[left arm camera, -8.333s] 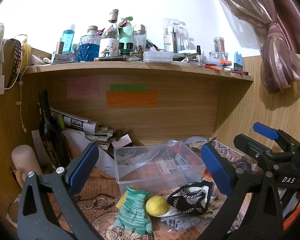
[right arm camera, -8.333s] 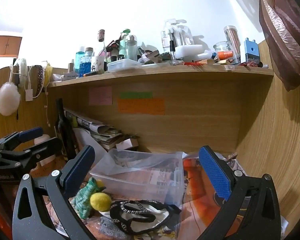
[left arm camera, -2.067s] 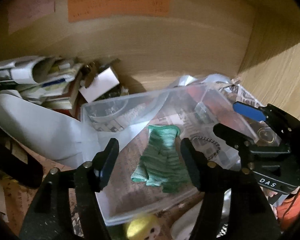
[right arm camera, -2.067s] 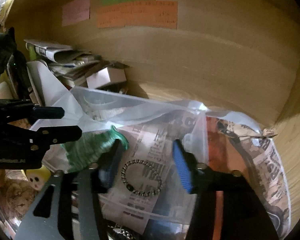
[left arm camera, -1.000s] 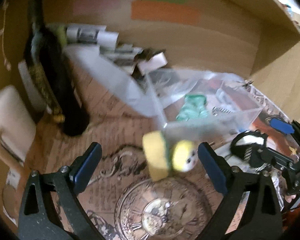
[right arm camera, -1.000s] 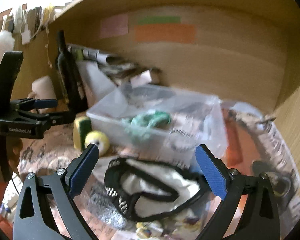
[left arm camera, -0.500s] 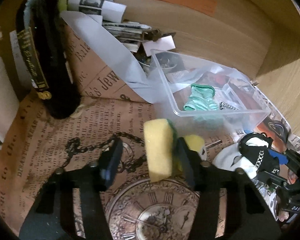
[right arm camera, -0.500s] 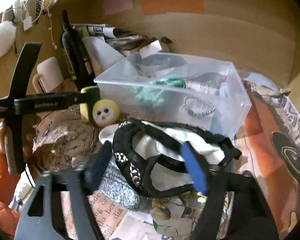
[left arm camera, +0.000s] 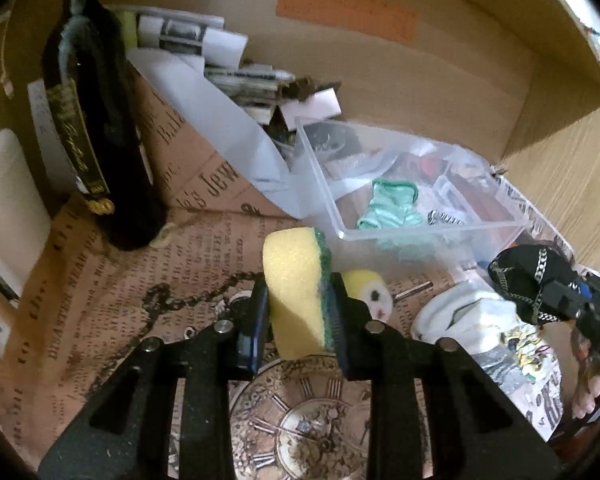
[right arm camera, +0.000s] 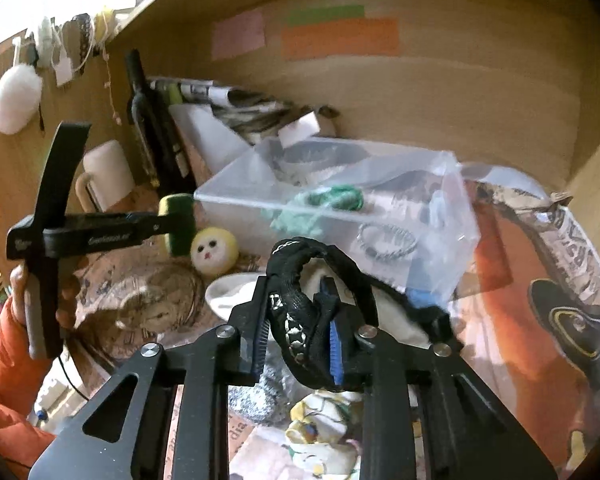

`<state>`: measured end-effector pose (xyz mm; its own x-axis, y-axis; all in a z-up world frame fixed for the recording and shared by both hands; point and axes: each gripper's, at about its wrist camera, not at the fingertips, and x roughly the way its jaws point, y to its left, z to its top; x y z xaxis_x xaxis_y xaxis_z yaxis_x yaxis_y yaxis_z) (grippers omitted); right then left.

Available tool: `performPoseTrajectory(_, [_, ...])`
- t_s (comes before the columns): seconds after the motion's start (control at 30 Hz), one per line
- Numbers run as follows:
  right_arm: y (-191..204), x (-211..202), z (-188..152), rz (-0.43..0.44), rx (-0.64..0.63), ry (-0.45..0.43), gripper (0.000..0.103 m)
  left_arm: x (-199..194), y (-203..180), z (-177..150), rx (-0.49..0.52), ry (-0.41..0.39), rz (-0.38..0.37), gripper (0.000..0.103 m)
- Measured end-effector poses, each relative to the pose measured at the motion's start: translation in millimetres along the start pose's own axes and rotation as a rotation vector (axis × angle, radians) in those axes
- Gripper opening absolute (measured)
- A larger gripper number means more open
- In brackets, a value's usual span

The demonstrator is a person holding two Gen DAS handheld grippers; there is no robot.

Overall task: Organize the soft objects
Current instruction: 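Grasp the yellow-green sponge with the left tool while the right grasps the strapped item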

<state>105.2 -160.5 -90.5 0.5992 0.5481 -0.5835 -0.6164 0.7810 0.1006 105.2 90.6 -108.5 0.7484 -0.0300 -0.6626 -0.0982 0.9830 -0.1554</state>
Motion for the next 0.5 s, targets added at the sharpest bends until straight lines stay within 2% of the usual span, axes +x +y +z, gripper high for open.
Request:
performPoseTrajectory(0.27, [-6,-29,26,-0.058,-0.016,-0.126,0.021,-31,-7,18,0.02,-0.096,-0.02,0.028])
performPoseTrajectory(0.5, [-15,-43,51,-0.12,-0.03,-0.231,0.021,-43,-18,39,0.034,-0.172,-0.039,0.028])
